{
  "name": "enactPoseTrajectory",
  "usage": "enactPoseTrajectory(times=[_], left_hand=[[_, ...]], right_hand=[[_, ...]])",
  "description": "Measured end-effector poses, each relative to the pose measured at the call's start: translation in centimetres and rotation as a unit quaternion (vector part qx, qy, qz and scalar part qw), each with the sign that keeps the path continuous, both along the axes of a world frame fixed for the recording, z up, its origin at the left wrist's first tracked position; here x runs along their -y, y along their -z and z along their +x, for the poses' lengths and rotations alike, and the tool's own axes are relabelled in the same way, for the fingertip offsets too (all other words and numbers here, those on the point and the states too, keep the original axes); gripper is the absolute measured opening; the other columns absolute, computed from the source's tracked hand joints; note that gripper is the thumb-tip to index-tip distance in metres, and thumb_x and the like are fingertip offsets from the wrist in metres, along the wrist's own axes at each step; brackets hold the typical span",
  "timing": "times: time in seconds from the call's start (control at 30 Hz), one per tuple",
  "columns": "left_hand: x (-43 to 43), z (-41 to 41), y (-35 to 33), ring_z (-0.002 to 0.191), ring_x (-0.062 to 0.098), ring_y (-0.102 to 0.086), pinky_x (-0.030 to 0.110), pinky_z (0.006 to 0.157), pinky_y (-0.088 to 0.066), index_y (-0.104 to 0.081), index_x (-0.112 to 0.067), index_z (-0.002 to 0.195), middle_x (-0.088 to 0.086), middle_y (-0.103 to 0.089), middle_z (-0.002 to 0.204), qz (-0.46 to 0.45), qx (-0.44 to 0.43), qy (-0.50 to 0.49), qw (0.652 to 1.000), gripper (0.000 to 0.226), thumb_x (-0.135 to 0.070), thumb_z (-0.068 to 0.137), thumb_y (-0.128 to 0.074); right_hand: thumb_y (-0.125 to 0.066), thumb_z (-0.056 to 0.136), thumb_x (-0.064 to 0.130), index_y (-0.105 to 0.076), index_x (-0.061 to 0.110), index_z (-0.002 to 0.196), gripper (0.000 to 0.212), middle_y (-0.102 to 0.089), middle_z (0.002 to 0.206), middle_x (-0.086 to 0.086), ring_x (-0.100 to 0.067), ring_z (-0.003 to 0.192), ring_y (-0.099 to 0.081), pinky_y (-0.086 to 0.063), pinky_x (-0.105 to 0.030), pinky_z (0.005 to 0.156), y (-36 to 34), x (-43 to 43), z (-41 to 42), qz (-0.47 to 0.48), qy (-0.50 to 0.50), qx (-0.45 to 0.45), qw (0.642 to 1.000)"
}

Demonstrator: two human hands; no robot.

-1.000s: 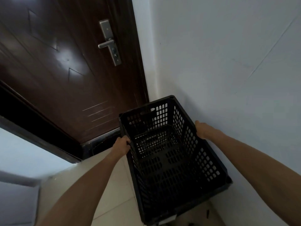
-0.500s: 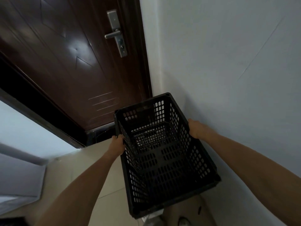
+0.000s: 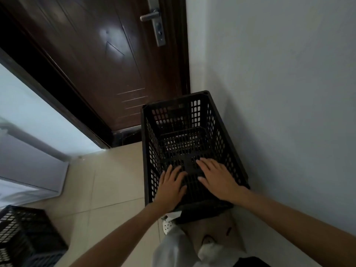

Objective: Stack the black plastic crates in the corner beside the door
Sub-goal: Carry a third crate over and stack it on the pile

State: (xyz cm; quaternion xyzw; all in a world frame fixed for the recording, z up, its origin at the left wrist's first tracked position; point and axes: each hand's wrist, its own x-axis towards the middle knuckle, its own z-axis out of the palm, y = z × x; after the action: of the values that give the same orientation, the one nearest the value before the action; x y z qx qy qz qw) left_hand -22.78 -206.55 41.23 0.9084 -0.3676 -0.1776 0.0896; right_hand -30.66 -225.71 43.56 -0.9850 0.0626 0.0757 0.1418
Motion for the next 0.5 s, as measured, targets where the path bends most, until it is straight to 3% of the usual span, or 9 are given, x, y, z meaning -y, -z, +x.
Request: enactPoseTrajectory(times=[0.13,0.3,0.4,0.5], left_hand=[[0.3,-4.2,0.7,0.149,0.02,-0.016,0.04,0.121,-0.017,-0.037,-0.026,0.145,-0.005,-0.036,0.153,-0.012,0.001,-0.025,1.0,0.071,-0.052,0.09,-0.002],[0.3,-4.6,1.0,0.143,0.022,-0.033,0.039,0.115,-0.029,-0.049,-0.026,0.136,-0.004,-0.052,0.142,-0.018,0.04,-0.055,0.998,0.061,-0.048,0.094,-0.011],[0.9,-4.9,0.9,0.14,0.023,-0.038,0.041,0.112,-0.032,-0.051,-0.026,0.135,-0.003,-0.055,0.139,-0.011,0.047,-0.07,0.996,0.061,-0.046,0.094,-0.01],[1.1,-4.9,0.9,0.137,0.024,-0.042,0.044,0.109,-0.036,-0.052,-0.025,0.134,-0.002,-0.057,0.136,-0.004,0.04,-0.081,0.996,0.059,-0.045,0.094,-0.013]], right_hand=[[-0.004,0.09,0.049,-0.031,0.023,0.148,0.069,-0.042,0.148,0.002,-0.019,0.138,-0.037,-0.036,-0.036,0.108,2.3,-3.6,-3.4,0.008,-0.017,-0.011,1.0],[-0.014,0.09,0.047,-0.046,0.024,0.137,0.062,-0.068,0.118,0.002,-0.02,0.112,-0.06,-0.049,-0.035,0.083,2.8,-3.8,-3.2,-0.002,0.05,0.01,0.999],[-0.028,0.094,0.039,-0.052,0.027,0.129,0.044,-0.072,0.104,0.005,-0.018,0.096,-0.065,-0.05,-0.032,0.072,2.8,-4.1,-2.9,-0.018,0.076,0.027,0.997],[-0.027,0.09,0.037,-0.058,0.026,0.124,0.048,-0.074,0.093,0.005,-0.018,0.085,-0.067,-0.052,-0.031,0.064,2.8,-4.2,-2.8,-0.038,0.077,0.031,0.996]])
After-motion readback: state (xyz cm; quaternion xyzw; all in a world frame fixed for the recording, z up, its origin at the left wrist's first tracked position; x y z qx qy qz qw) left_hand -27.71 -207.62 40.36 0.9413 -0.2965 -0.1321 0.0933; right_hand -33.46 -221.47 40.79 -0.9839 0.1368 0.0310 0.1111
